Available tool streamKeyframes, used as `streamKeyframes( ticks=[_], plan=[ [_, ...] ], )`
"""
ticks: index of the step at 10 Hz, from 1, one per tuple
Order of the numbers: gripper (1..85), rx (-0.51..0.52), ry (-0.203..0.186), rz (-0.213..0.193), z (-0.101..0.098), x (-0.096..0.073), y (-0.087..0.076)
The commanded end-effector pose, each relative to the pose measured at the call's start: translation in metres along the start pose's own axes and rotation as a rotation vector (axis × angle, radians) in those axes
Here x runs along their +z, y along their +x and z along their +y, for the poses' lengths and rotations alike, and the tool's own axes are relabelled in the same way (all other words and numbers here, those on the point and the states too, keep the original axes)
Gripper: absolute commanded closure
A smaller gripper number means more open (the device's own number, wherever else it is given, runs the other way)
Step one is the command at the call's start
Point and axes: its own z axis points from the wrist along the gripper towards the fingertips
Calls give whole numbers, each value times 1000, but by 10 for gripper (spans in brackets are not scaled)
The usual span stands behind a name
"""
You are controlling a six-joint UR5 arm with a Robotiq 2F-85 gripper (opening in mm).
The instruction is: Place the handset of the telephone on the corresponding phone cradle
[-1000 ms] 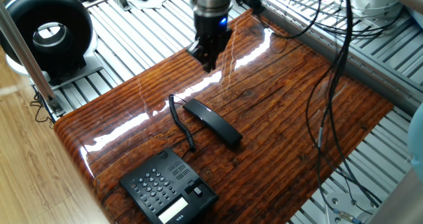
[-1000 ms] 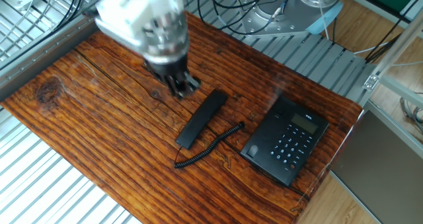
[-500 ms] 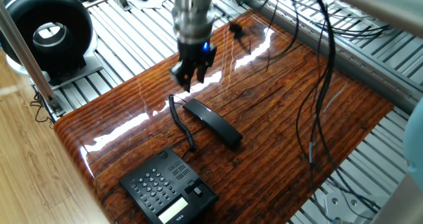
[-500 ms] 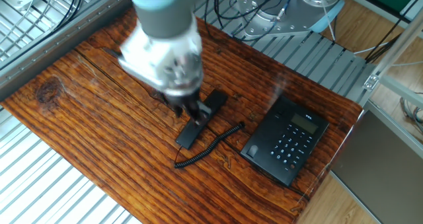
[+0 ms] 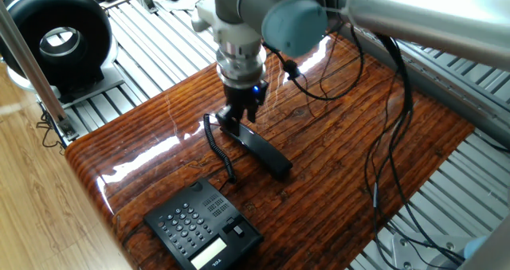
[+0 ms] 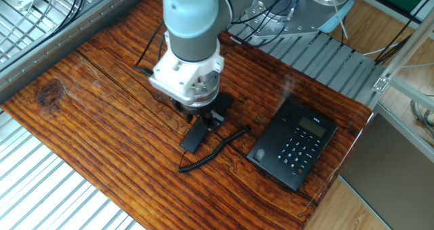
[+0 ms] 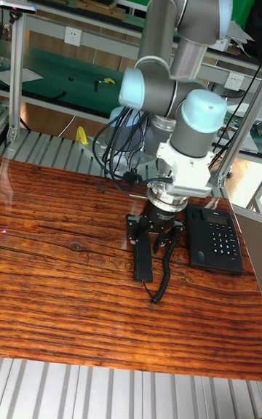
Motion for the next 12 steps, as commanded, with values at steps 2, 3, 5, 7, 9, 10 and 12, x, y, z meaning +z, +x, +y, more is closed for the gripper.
streamKeyframes(
  ticks=[2,3,5,7,9,10,12],
  plan=[
    [197,36,-19,16,2,9,11],
    [203,44,-18,26,0,11,13],
    [213,48,-4,39,-7,16,17],
    [213,75,-10,42,-6,19,15],
    [253,152,-17,75,-4,20,19],
    [260,164,-21,85,-2,20,22],
    [270,182,-25,107,0,19,28]
  ],
)
